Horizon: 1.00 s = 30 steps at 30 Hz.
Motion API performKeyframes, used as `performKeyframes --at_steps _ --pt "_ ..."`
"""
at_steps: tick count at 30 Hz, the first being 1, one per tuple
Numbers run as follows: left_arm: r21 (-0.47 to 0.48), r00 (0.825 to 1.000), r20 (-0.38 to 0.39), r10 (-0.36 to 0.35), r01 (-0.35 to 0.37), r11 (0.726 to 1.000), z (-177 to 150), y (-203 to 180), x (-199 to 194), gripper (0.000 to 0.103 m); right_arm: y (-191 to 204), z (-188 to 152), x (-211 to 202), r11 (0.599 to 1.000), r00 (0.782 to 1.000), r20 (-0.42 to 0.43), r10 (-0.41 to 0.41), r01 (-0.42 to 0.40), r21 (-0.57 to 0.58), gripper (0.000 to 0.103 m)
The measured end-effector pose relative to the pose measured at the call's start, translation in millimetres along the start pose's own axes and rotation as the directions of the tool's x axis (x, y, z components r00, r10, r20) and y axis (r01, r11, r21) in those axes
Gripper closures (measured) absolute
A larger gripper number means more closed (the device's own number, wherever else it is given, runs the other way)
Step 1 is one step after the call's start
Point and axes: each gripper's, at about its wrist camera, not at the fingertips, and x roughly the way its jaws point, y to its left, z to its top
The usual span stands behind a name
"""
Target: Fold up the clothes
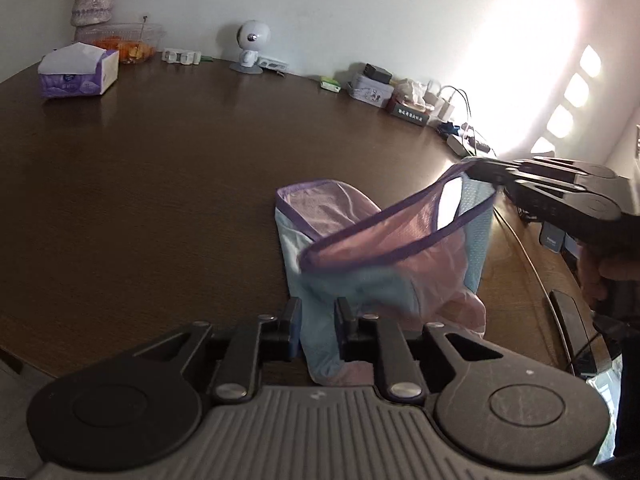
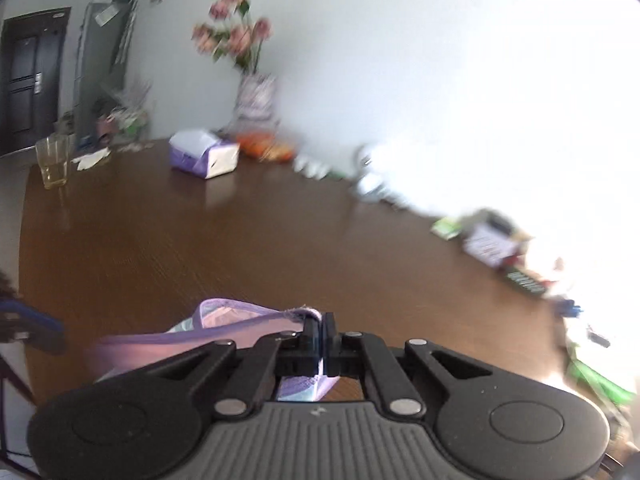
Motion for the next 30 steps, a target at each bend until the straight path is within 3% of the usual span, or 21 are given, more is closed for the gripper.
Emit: performKeyframes --at_steps 1,4,8,12,16,17,25,28,30 --pt "-0.003 1.0 -0.006 -0.001 0.001 1.0 -1 -2 4 0.067 3 -8 -14 1.0 1.0 0.009 -0.015 0.015 0.007 0.103" --pt "-0.008 1.0 -0.001 -0.021 0.021 1.0 2 -7 11 0.063 14 -38 -45 0.999 1.0 0.026 0.002 -0.003 0.045 0.103" --pt "0.137 0.994 0.035 -0.099 0.094 0.986 40 -17 19 0.038 24 -56 -59 0.999 1.0 0.031 -0.004 0.002 0.054 0.102" --pt "0.25 0.998 -0.054 -0.034 0.046 0.967 73 -16 61 0.034 19 -53 -64 0.996 0.998 0.051 -0.021 0.017 0.087 0.102" --pt "0.264 0.989 -0.149 0.008 0.032 0.964 80 -10 100 0.044 13 -47 -68 0.993 0.996 0.084 -0.035 0.025 0.118 0.102" --pt "0.262 0.988 -0.157 -0.004 0.045 0.964 80 -10 104 0.05 12 -44 -71 0.991 0.995 0.096 -0.026 0.013 0.13 0.102" --pt "0.265 0.977 -0.159 -0.144 0.182 0.947 78 -28 107 0.053 9 -50 -92 0.989 0.989 0.142 0.051 -0.07 0.133 0.102" --pt "0.31 0.975 -0.179 -0.131 0.183 0.933 71 -43 114 0.091 6 -60 -105 0.983 0.986 0.159 0.042 -0.069 0.17 0.102" --pt "0.296 0.983 -0.139 -0.124 0.16 0.942 70 -44 110 0.091 4 -65 -110 0.98 0.989 0.148 0.005 -0.034 0.194 0.102"
